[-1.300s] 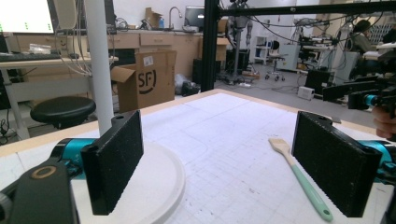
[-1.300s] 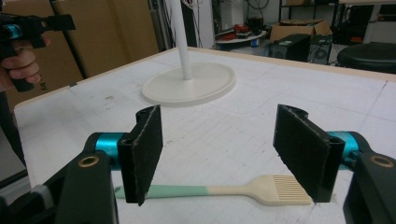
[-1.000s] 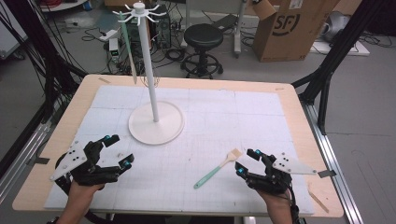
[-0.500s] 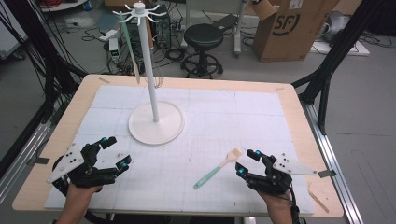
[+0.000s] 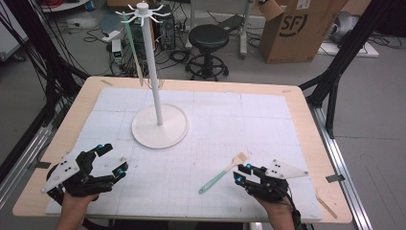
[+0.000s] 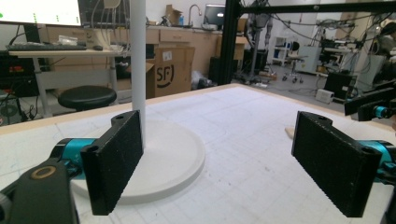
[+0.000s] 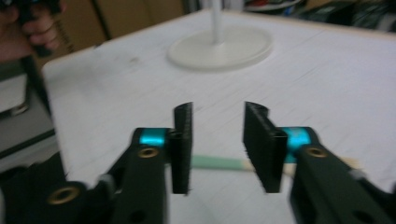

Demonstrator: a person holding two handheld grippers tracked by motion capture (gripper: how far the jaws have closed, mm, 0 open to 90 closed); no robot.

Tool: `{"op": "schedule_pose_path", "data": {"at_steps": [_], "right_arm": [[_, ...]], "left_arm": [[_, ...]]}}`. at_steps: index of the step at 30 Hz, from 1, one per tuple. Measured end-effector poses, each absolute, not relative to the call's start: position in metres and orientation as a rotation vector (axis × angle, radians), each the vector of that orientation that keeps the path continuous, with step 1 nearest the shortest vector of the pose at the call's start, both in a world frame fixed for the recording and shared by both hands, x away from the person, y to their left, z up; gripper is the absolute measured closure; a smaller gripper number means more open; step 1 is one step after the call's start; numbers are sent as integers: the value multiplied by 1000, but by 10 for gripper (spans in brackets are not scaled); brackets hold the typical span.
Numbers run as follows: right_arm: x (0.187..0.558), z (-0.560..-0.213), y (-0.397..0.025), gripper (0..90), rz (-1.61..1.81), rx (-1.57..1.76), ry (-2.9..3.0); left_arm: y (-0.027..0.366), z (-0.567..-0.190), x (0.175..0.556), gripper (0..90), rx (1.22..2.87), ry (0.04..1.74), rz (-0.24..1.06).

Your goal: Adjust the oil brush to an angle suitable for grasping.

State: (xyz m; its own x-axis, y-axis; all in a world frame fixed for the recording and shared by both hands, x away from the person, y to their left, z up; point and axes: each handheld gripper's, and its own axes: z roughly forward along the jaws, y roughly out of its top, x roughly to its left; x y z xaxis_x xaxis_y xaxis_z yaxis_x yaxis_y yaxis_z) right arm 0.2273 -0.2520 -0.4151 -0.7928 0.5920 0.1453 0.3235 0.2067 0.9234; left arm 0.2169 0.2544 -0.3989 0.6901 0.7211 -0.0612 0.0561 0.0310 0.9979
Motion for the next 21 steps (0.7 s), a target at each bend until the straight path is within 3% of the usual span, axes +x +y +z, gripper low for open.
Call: {"op": "schedule_pose_path", "data": {"at_steps": [5,21], "right_arm": [[230,-427,-241,891,1572,819,2340],[241,-449,-167,893,1221,610,2636]], "left_arm": [[256,-403,215,172,1485,680,580],[265,-415,215,173,1458,719,577]]}}
